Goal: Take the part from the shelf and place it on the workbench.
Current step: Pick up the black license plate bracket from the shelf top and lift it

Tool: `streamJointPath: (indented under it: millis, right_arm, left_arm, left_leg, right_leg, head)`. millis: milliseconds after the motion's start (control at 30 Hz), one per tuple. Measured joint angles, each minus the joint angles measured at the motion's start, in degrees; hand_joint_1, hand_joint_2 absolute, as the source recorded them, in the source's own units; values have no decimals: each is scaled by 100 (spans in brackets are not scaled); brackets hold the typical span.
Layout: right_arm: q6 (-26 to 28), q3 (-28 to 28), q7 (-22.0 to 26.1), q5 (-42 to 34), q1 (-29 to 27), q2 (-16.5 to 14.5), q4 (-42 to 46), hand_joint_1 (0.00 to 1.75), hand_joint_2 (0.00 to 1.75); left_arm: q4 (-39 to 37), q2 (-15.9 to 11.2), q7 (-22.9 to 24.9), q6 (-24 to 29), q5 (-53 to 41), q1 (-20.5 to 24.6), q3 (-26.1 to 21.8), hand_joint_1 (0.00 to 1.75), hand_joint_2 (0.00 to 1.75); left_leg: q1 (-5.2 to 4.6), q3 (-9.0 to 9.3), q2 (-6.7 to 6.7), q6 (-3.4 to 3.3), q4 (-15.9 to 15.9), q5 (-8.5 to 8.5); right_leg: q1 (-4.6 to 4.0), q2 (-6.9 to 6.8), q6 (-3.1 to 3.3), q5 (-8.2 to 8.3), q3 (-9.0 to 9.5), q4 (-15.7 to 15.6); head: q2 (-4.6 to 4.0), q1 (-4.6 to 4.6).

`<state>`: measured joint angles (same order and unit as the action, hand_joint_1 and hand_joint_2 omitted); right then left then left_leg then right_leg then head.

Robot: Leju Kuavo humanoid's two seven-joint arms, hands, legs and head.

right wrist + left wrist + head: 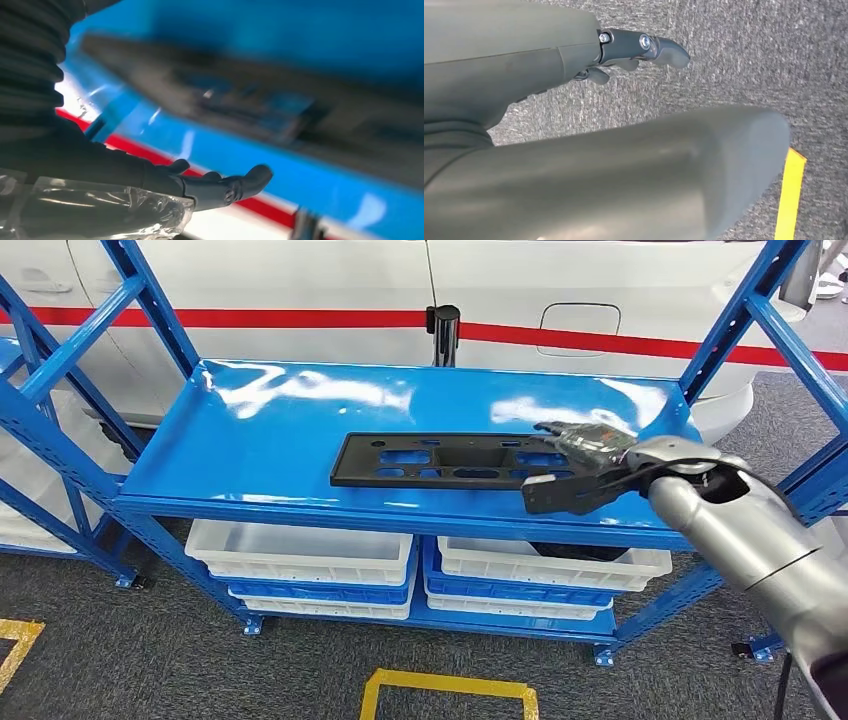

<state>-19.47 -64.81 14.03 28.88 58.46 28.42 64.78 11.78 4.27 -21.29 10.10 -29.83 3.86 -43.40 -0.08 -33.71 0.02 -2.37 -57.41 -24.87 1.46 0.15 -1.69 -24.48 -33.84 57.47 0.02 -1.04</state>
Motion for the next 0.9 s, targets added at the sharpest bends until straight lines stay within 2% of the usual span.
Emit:
streamJointPath:
  millis: [33,100,167,200,233,267,300,333,367,400,433,500,567,633,700,733,767,800,833,900]
  right_arm:
    - [82,-58,4,14,-88,-29,-55,0,175]
    - [184,-138,17,17,-209,-46,-136,0,175]
    - [243,-200,24,15,-312,-40,-200,0,175]
    - [277,-228,17,13,-367,-36,-221,0,175]
    - [328,-251,-9,20,-419,-35,-234,0,175]
    - [394,-265,-50,35,-460,-37,-240,0,175]
    - [471,-274,-103,58,-491,-39,-242,0,175]
    - [555,-276,-158,85,-516,-43,-242,0,175]
    - [645,-275,-208,107,-539,-47,-242,0,175]
    - [734,-268,-250,126,-567,-53,-243,0,175]
    - [813,-259,-283,138,-599,-58,-243,0,175]
    - [926,-240,-323,152,-666,-73,-246,0,175]
    - [1015,-217,-364,174,-705,-90,-248,0,175]
    - [1208,-161,-447,254,-751,-120,-261,0,175]
    - [1457,-59,-535,352,-834,-179,-304,0,175]
    - [1542,3,-563,387,-873,-217,-333,0,175]
    - [1585,68,-577,408,-901,-253,-361,0,175]
    - [1597,129,-582,427,-914,-287,-385,0,175]
    - [1599,190,-584,443,-916,-319,-404,0,175]
    - [1603,307,-583,467,-913,-365,-432,83,175]
  left_arm:
    - [-1,2,-1,-1,-18,1,1,0,0]
    - [0,8,-2,-3,-43,5,2,0,0]
    - [-1,10,4,-5,-61,3,1,0,0]
    - [-1,10,9,-5,-68,0,0,0,0]
    - [-2,10,13,-8,-73,-3,0,0,0]
    - [-2,13,15,-12,-79,-5,-1,0,0]
    - [-2,16,13,-16,-84,-4,0,0,0]
    - [-2,20,7,-22,-92,-2,0,0,0]
    - [-2,23,-1,-27,-103,0,1,0,0]
    - [-2,25,-14,-34,-112,-1,1,0,0]
    - [-2,25,-26,-41,-122,-2,1,0,0]
    - [-2,25,-46,-48,-130,-5,0,0,0]
    - [-2,23,-56,-50,-133,-6,1,0,0]
    - [-2,26,-66,-54,-140,-7,2,0,0]
    - [-2,30,-72,-57,-161,-14,1,0,0]
    - [-3,30,-71,-57,-171,-20,-1,0,0]
    - [-3,30,-67,-56,-179,-23,-3,0,0]
    - [-3,30,-58,-54,-181,-23,-5,0,0]
    - [-3,30,-47,-51,-181,-20,-9,0,0]
    - [-2,30,-25,-46,-181,-6,-15,0,0]
  left_leg:
    - [0,19,1,-39,50,37]
    - [13,51,6,-115,150,115]
    - [5,38,8,-143,163,132]
    - [-2,33,9,-146,162,131]
    - [-10,29,9,-146,159,130]
    - [-17,29,9,-146,156,130]
    - [-22,31,8,-142,151,127]
    - [-26,31,6,-132,139,121]
    - [-41,25,1,-113,117,106]
    - [-55,17,-3,-88,95,91]
    - [-67,8,-7,-63,77,78]
    - [-69,-5,-10,-22,60,69]
    - [-44,-50,-15,37,-54,-19]
    - [-2,-274,-20,120,-557,-326]
    - [47,-633,-19,188,-1317,-666]
    - [68,-751,-18,209,-1557,-725]
    - [85,-769,-17,220,-1586,-675]
    - [98,-677,-17,220,-1394,-531]
    - [107,-489,-17,207,-1022,-332]
    - [98,-114,-18,164,-270,-58]
  right_leg:
    - [-3,-7,-30,-8,-14,9]
    - [-19,-14,-22,-175,-174,301]
    - [-17,-13,34,-499,-532,1035]
    - [-17,-12,36,-614,-699,1374]
    - [-17,-12,14,-656,-793,1566]
    - [-17,-13,-27,-602,-763,1517]
    - [-17,-14,-74,-476,-617,1240]
    - [-14,-20,-115,-321,-394,820]
    - [-18,-24,-126,-193,-187,428]
    - [-21,-25,-105,-108,-37,145]
    - [-29,-25,-68,-71,40,-1]
    - [-28,-17,16,-50,56,-30]
    - [7,-12,64,-34,69,-39]
    - [28,-12,110,-25,76,-44]
    - [23,-14,135,-23,69,-44]
    - [22,-13,135,-23,67,-43]
    - [25,-12,135,-23,67,-43]
    - [29,-8,134,-22,70,-43]
    - [33,-4,131,-21,75,-43]
    - [15,5,113,-16,71,-40]
  head:
    - [0,3]
    - [0,12]
    - [0,15]
    - [0,18]
    - [0,19]
    - [0,24]
    - [0,25]
    - [0,25]
    - [0,27]
    - [0,23]
    - [0,20]
    - [0,15]
    - [0,8]
    - [0,-12]
    - [0,-23]
    - [0,-25]
    - [0,-25]
    - [0,-26]
    - [0,-27]
    - [1,-23]
